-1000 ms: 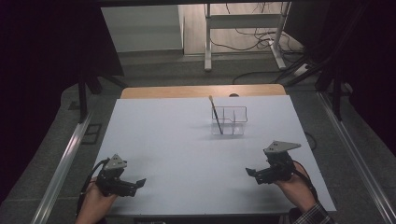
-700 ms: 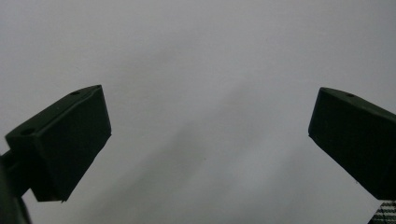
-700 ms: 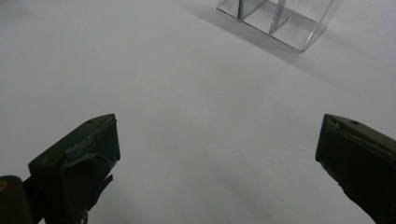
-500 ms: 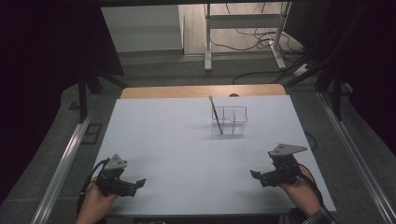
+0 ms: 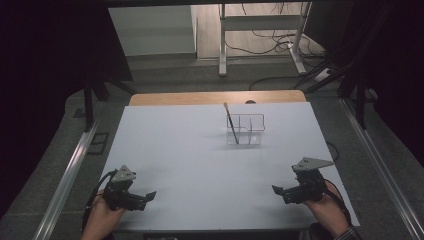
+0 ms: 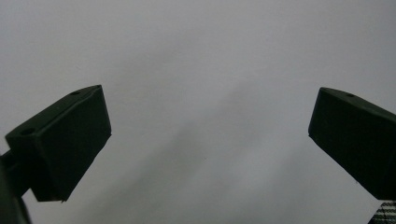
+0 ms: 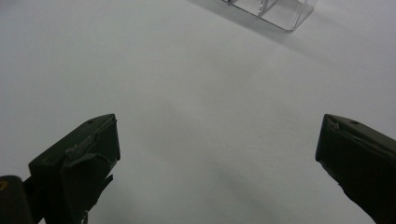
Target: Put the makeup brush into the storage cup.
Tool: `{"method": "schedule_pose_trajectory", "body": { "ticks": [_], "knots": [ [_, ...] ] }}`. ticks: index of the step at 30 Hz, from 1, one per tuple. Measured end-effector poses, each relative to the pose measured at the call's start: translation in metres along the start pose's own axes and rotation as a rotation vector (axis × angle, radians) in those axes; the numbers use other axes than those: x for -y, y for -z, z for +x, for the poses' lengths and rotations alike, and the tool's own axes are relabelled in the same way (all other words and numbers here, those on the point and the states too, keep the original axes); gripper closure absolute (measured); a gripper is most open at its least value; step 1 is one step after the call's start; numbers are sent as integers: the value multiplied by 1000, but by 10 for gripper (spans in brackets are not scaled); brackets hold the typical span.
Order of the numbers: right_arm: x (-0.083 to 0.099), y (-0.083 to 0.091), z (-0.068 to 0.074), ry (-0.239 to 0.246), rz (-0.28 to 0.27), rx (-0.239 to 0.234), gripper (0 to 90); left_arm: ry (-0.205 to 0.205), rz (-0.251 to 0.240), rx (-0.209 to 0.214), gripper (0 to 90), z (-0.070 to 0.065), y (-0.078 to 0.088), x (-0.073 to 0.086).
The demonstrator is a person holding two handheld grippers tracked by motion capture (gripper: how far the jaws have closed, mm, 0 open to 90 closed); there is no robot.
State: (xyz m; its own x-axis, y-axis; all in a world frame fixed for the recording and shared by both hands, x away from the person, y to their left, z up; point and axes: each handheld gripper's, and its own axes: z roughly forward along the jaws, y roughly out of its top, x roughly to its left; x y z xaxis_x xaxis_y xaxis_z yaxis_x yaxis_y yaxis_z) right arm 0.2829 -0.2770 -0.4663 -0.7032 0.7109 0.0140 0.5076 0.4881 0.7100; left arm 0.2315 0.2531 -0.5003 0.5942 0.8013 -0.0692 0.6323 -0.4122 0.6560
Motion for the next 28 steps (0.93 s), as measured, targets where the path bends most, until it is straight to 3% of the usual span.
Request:
{"method": "schedule_pose_trajectory", "body": {
  "ticks": [28],
  "knots": [
    [12,10,-4,-25,8,15,1,-5,-2,-5,0,-1,-1,-1]
  ]
}}
